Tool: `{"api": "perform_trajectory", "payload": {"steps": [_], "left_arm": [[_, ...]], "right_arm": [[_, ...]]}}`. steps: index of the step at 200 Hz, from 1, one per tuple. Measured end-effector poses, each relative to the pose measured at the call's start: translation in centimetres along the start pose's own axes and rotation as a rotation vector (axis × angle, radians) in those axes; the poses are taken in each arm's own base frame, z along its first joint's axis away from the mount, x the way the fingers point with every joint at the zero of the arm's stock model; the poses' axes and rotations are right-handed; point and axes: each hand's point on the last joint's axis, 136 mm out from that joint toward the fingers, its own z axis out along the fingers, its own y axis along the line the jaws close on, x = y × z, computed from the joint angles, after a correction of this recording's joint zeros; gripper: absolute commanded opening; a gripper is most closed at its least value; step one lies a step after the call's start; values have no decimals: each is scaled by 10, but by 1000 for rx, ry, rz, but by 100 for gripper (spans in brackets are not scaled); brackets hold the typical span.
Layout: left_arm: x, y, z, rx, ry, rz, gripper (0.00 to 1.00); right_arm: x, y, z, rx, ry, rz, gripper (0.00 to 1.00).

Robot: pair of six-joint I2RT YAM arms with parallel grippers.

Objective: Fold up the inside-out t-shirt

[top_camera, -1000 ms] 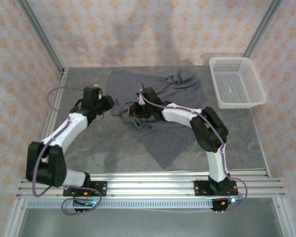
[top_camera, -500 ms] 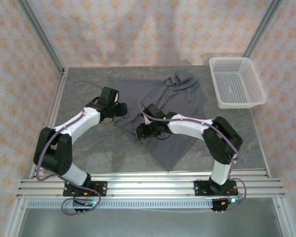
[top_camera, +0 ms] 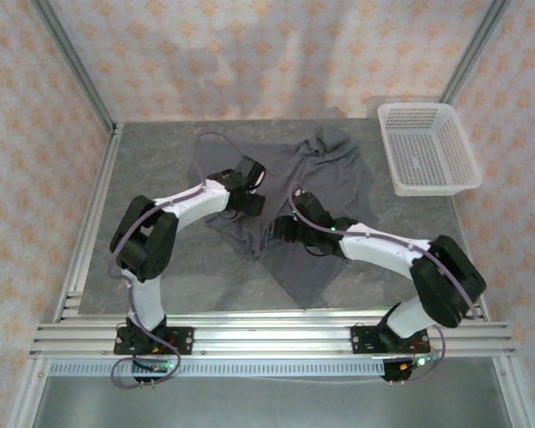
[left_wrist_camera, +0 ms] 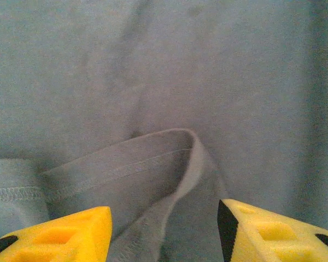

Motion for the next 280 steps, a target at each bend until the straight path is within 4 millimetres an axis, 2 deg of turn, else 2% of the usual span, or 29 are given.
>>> {"api": "perform_trajectory", "payload": {"steps": [23,35,47,60,83,95,108,128,138,149,162,178,196,223,234,243,266,280], "left_arm": [[13,4,14,-20,61,32,53],[18,5,20,-24,88,48,49],[23,5,25,-28,109,58,32],[24,5,26,-29,115,54,0],[21,10,22,-25,106,14,0],[20,17,12,-3,87,-52,0],[20,36,-9,23,50,-161,0],[14,78,-53,43,-50,-344,0],[10,96,-73,40,-104,-411,0],[9,103,-87,43,-138,-446,0],[12,98,-91,66,-143,-452,2],[24,90,-83,87,-109,-460,3],[41,83,-68,98,-47,-469,5],[53,82,-55,90,0,-485,13],[54,83,-54,85,4,-492,19],[54,84,-54,79,3,-492,26],[56,87,-54,59,6,-498,29],[57,88,-54,54,12,-498,28]], "right_arm": [[-11,-1,-7,7,-47,12,42],[-12,-3,-7,16,-52,12,42],[-12,-4,-7,26,-56,12,42],[-13,-9,-7,49,-63,16,42],[-13,-32,-15,161,-84,51,42],[-15,-50,-26,245,-113,85,58],[-19,-71,-46,331,-171,141,68],[-16,-111,-80,432,-253,248,68],[-10,-138,-95,475,-282,330,67],[-1,-164,-103,516,-288,408,67],[14,-184,-103,546,-251,463,66],[38,-185,-89,514,-147,482,65],[59,-173,-70,432,-25,499,65],[77,-144,-44,308,113,474,65],[79,-141,-40,319,130,450,65],[78,-141,-39,334,143,445,60],[83,-150,-39,417,176,436,23],[87,-159,-44,473,182,438,8]]}}
